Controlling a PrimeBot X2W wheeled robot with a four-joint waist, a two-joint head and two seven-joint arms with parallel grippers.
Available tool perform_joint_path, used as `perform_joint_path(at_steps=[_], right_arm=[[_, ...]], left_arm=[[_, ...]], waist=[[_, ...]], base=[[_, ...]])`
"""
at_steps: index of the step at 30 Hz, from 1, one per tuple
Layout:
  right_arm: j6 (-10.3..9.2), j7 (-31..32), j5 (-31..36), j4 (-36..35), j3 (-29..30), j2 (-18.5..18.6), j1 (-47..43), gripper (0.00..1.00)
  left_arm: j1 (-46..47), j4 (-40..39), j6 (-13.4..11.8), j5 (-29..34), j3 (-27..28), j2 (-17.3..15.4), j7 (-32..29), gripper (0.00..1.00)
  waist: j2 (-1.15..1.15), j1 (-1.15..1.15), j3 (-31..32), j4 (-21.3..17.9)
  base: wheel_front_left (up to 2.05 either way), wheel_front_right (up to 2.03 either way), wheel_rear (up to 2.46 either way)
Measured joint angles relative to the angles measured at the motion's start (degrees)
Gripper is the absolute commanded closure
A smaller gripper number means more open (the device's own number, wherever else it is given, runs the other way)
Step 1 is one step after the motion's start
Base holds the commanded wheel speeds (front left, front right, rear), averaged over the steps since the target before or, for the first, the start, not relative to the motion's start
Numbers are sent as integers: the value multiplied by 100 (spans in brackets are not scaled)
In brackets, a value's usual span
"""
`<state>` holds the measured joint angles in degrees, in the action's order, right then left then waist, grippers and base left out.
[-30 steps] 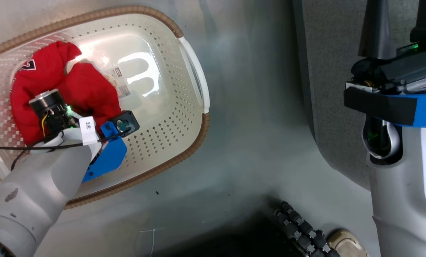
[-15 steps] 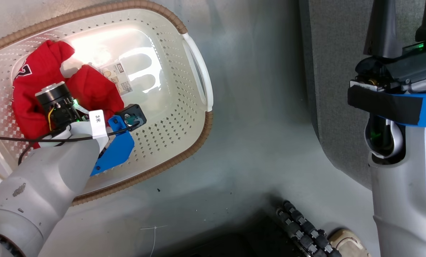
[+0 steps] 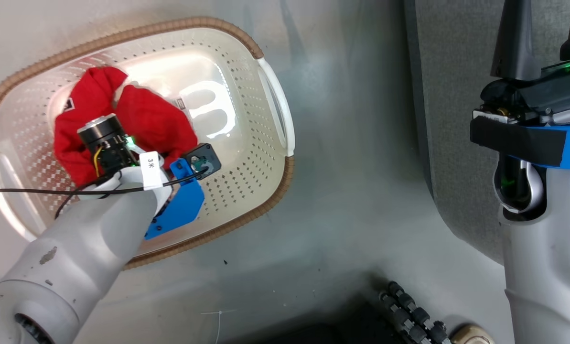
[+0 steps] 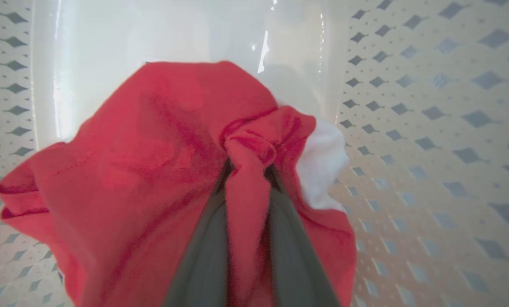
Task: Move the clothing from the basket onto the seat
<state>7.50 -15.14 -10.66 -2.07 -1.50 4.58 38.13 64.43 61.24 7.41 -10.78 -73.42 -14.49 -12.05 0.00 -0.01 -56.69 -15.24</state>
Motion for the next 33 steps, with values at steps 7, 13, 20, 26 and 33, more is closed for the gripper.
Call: perform_joint_path(at_steps=[7, 13, 20, 26, 33], right_arm=[[0, 0, 15, 120, 32, 97, -127, 0], [1, 0, 51, 278, 75, 224, -315, 0], [0, 0, 104, 427, 176, 338, -580, 0], [0, 0, 144, 522, 254, 415, -861, 0], [0, 0, 182, 655, 356, 483, -1226, 0]], left_arm=[[-18, 14, 0, -369, 0, 276, 355, 100], [-151, 63, 0, -595, -2, 552, 681, 100], [-267, 36, 0, -972, -2, 836, 1156, 100], [-414, -91, 0, -1187, -4, 979, 1555, 100], [-457, -314, 0, -1762, -4, 1072, 2135, 100]], waist=[[0, 0, 378, 147], [0, 0, 794, 327], [0, 0, 1312, 567], [0, 0, 1792, 765], [0, 0, 2385, 987]], base=[[0, 0, 0], [0, 0, 0], [0, 0, 0], [0, 0, 0], [0, 0, 0]])
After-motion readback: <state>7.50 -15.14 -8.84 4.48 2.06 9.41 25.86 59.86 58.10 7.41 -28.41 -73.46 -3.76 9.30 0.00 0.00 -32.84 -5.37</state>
